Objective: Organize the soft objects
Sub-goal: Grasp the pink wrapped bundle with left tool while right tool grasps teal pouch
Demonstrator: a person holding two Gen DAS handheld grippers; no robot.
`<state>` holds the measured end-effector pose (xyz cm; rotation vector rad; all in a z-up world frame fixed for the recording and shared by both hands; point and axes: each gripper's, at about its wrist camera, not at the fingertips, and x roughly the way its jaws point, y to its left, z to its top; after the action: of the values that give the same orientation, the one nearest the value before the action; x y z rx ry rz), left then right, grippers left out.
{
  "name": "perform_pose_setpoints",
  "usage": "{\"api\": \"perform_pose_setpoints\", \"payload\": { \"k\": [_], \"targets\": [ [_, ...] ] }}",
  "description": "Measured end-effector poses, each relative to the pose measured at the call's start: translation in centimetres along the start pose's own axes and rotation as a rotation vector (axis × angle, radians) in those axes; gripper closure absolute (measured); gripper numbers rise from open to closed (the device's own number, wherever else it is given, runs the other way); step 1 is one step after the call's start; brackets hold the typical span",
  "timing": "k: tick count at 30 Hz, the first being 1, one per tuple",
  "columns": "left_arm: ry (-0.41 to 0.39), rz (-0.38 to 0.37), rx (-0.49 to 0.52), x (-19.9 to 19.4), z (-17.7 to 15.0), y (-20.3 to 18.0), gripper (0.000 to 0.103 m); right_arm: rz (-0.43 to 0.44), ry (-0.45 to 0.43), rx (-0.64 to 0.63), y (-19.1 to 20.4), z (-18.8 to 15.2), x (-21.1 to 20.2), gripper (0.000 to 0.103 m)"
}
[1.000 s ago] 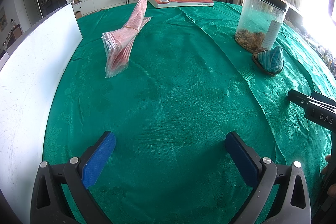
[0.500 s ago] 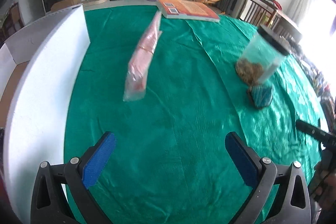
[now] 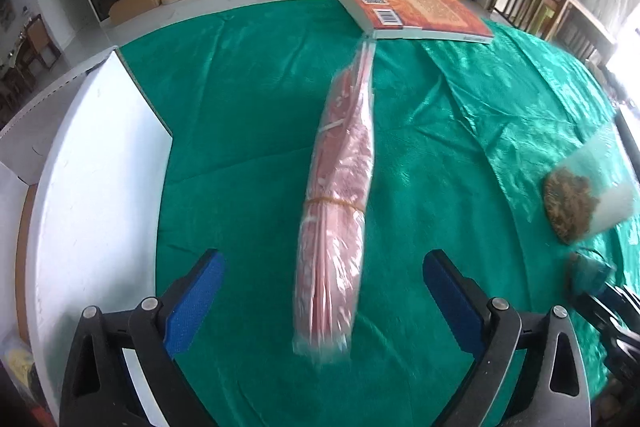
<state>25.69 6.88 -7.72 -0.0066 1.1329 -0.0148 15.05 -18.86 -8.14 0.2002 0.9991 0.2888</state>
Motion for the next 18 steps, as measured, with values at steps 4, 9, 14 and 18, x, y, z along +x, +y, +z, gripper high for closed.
{"api": "perform_pose_setpoints", "payload": {
  "k": [4, 9, 14, 18],
  "targets": [
    [0.040, 0.004, -0.052, 2.9, 1.2, 0.0, 0.026, 0.010, -0.067, 0.053, -3.0, -0.8, -3.4, 0.054],
    [-0.025, -0.033, 0.002, 1.2, 0.6, -1.3, 0.074, 0.005, -0.135, 0.109, -6.5, 0.3, -6.6, 0.054],
    [-0.069, -0.226, -0.057, -4.5, -1.2, -0.4, 0.074, 0.001, -0.204, 0.105, -6.5, 1.4, -10.1, 0.054],
    [-0.140, -0.364, -0.104, -11.8, -4.0, 2.4, 0.074, 0.031, -0.253, 0.009, -1.9, 2.1, -13.8, 0.054]
  ]
}}
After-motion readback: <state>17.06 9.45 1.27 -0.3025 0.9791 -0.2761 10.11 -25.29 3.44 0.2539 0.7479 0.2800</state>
